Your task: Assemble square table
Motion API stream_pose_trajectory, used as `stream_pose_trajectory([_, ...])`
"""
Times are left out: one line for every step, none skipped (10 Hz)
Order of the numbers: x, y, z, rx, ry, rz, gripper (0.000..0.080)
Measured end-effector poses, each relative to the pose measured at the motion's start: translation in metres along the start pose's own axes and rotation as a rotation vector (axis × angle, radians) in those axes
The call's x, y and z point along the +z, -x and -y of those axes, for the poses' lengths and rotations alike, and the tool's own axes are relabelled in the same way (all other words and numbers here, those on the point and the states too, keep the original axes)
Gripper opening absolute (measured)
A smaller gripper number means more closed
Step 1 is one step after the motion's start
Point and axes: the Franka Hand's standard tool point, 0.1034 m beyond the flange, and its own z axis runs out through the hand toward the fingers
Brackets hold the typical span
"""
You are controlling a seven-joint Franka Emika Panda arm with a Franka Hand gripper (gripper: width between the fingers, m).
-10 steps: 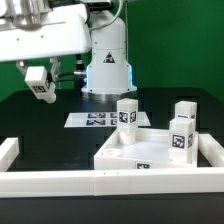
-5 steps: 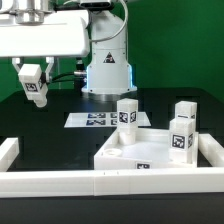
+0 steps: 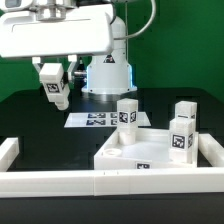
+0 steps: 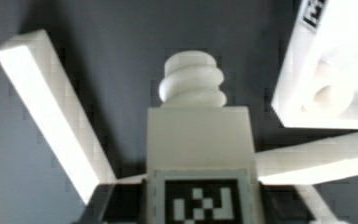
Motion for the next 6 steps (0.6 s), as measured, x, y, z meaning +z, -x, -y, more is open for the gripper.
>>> stream_pose_trajectory([0.003,-0.01,0.023,0.036,0.0,-0.035,0.0287])
stream_pose_trajectory([0.004,-0.015,0.034,0.018,0.007,-0.084,0.0287])
stream_pose_trajectory([0.005,-0.012,0.03,0.016,0.007,-0.072,0.0287])
stream_pose_trajectory([0.006,-0.013,0.028,0.021,0.009,-0.073,0.0287])
stream_pose_trajectory([0.006,-0.012,0.029,0.021,0.009,-0.072,0.0287])
stream_pose_trajectory([0.006,-0.012,0.029,0.021,0.01,-0.072,0.0287])
